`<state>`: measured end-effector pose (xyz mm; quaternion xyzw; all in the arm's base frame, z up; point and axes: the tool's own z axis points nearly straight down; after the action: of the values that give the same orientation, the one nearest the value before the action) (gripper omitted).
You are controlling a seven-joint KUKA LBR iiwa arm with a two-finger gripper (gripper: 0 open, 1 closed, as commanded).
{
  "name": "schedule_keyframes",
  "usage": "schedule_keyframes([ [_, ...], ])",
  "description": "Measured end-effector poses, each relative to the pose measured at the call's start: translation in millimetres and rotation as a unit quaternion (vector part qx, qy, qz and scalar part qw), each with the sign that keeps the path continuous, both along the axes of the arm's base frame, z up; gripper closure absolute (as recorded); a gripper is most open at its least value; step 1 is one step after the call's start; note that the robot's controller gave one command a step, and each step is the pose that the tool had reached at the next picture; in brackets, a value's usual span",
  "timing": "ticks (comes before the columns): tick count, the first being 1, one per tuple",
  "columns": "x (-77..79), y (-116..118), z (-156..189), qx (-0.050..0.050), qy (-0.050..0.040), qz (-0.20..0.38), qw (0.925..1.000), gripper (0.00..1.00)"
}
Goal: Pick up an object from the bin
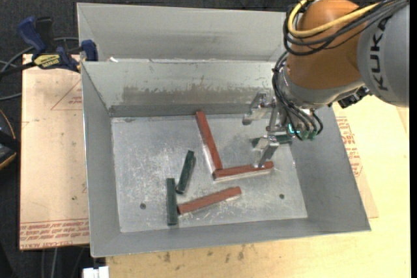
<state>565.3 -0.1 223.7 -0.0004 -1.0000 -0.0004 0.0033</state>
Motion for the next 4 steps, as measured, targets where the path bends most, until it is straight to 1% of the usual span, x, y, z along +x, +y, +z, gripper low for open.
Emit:
schedule_keyframes([
  [1,1.5,0.0,4.4,0.0,-0.004,0.0,1.0,0.0],
  [2,-32.5,-12.6,-48.8,0.0,-0.0063,0.006,1.0,0.0],
  [3,19.1,-38.6,-144.9,0.001,-0.0088,0.094,0.9955,1.0],
  [4,19.1,-38.6,-144.9,0.001,-0.0088,0.094,0.9955,1.0],
])
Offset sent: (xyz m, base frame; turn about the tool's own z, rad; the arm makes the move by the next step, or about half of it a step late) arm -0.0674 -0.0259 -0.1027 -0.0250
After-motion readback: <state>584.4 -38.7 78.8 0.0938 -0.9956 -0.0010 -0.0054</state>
